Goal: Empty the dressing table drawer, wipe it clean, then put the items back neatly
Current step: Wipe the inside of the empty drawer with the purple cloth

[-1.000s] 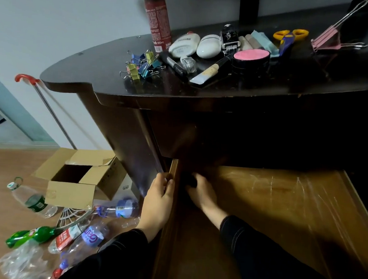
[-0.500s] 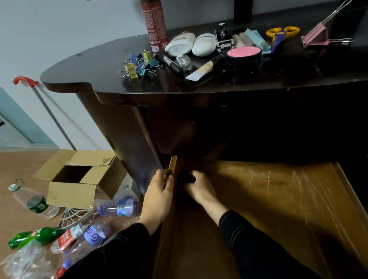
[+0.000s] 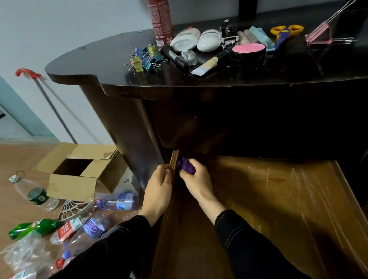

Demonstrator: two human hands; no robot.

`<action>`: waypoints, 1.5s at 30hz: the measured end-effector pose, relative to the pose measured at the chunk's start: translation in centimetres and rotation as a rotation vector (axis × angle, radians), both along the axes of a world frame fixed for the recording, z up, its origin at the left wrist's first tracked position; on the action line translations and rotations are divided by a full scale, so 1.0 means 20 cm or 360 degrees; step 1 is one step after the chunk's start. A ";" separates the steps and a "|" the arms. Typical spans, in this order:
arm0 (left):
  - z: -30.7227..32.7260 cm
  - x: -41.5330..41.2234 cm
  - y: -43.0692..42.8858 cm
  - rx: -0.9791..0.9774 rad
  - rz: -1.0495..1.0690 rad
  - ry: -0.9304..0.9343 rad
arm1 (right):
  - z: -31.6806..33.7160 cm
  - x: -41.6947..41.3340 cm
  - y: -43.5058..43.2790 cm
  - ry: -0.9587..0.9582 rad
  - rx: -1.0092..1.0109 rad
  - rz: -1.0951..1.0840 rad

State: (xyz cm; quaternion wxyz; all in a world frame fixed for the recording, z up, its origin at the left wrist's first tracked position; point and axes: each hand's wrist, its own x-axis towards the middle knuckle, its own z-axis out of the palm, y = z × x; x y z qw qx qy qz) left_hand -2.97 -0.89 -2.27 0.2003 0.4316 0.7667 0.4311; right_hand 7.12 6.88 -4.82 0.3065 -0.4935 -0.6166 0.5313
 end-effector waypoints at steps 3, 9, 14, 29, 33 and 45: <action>-0.01 -0.01 0.00 0.0009 0.0009 0.0019 | -0.06 0.00 -0.06 0.0001 -0.0054 0.0031; -0.02 -0.01 0.01 0.0011 0.0000 0.0029 | -0.03 0.05 -0.03 -0.0095 -0.0043 0.0136; -0.03 -0.02 0.02 0.0024 -0.0010 0.0026 | -0.07 0.07 -0.16 -0.0036 -0.0027 0.0181; -0.03 -0.02 0.01 0.0012 0.0000 -0.0010 | -0.04 0.15 -0.19 -0.0405 -0.0038 0.0414; -0.03 -0.02 0.02 0.0047 0.0017 -0.0037 | 0.04 0.10 -0.22 0.0004 0.0222 0.0137; -0.02 -0.01 0.01 0.0060 0.0024 -0.0024 | -0.06 0.09 -0.25 -0.0032 0.0039 0.0184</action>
